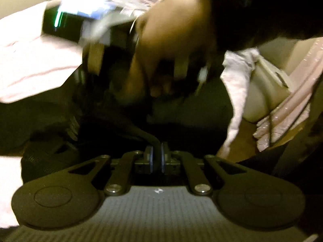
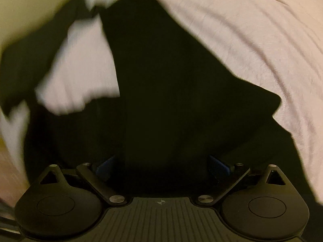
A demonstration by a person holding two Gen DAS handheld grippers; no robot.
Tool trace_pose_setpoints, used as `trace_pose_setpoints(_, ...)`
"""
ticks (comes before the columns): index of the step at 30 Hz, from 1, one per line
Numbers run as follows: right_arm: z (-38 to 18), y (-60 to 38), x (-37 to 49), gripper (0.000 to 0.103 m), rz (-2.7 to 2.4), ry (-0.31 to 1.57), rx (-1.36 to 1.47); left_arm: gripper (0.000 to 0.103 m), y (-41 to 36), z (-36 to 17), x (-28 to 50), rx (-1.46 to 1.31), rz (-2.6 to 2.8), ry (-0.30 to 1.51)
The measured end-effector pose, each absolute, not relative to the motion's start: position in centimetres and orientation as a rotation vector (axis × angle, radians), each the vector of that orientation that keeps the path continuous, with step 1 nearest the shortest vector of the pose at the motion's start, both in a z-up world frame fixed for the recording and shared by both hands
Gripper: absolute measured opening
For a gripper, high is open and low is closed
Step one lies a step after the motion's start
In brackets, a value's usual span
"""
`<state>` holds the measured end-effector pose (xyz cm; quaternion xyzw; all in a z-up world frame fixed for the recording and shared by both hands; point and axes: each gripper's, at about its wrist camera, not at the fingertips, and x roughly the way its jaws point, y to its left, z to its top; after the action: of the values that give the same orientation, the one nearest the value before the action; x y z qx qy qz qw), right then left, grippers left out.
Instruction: Fold clothes
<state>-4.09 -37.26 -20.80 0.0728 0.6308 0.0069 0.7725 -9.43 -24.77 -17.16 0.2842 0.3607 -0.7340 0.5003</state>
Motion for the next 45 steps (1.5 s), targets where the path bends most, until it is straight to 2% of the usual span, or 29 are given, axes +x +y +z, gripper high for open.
trace_pose_setpoints(1,-21.3,-36.5,-4.5,0.091,0.011,1.393,0.087,0.004,-24.8,-16.9,-9.9,0.692,-1.788,0.861)
trace_pose_setpoints(2,-21.5,-36.3,-5.2,0.07,0.002,1.407,0.049,0.004,-24.9,-16.8,-10.0,0.7,-1.79,0.849)
trace_pose_setpoints(3,-21.2,-37.1,-6.5,0.043,-0.018,1.402,0.068,0.005,-24.9,-16.6,-10.2,0.709,-1.793,0.838)
trace_pose_setpoints(4,-20.8,-38.1,-7.9,0.032,-0.041,1.391,0.099,0.005,-25.0,-16.5,-10.3,0.716,-1.795,0.826)
trace_pose_setpoints(5,-20.1,-39.4,-9.5,0.016,-0.067,1.371,0.151,0.006,-25.2,-16.2,-10.2,0.704,-1.797,0.824)
trace_pose_setpoints(7,-18.2,-42.0,-12.7,0.012,-0.142,1.323,0.229,0.017,-25.3,-15.6,-9.6,0.671,-1.819,0.811)
trace_pose_setpoints(8,-17.1,-43.1,-14.7,0.01,-0.195,1.295,0.25,0.019,-25.6,-15.2,-9.3,0.656,-1.833,0.8)
trace_pose_setpoints(12,-12.5,-47.2,-23.7,0.008,-0.456,1.182,0.322,0.03,-26.3,-13.4,-8.4,0.662,-1.879,0.765)
trace_pose_setpoints(18,-8.4,-50.4,-41.0,0.007,-0.919,1.042,0.47,0.031,-27.8,-11.6,-6.2,0.716,-1.905,0.729)
trace_pose_setpoints(24,-10.3,-49.2,-57.0,0.007,-1.298,1.02,0.696,0.035,-34.9,-11.8,-7.0,0.767,-1.887,0.7)
trace_pose_setpoints(27,-12.4,-48.9,-63.3,0.008,-1.451,0.969,0.905,0.043,-38.9,-12.1,-7.7,0.793,-1.876,0.685)
trace_pose_setpoints(31,-13.4,-50.1,-65.7,0.008,-1.468,0.945,0.989,0.068,-44.7,-14.0,-11.1,0.842,-1.899,0.74)
trace_pose_setpoints(36,-13.6,-52.2,-66.0,0.007,-1.471,0.909,1.016,0.068,-49.9,-19.7,-17.1,1.008,-1.947,0.843)
trace_pose_setpoints(41,-13.9,-53.8,-68.0,0.007,-1.456,0.946,1.01,0.069,-51.4,-25.4,-21.0,1.234,-1.916,0.942)
trace_pose_setpoints(42,-13.7,-54.5,-68.1,0.007,-1.448,0.927,1.012,0.067,-51.4,-25.9,-21.2,1.252,-1.902,0.977)
trace_pose_setpoints(44,-12.6,-56.2,-66.8,0.007,-1.395,0.889,0.977,0.023,-51.3,-26.1,-21.3,1.275,-1.883,1.019)
trace_pose_setpoints(45,-11.8,-57.2,-65.2,0.007,-1.341,0.867,0.941,0.014,-51.2,-25.8,-21.2,1.279,-1.879,1.025)
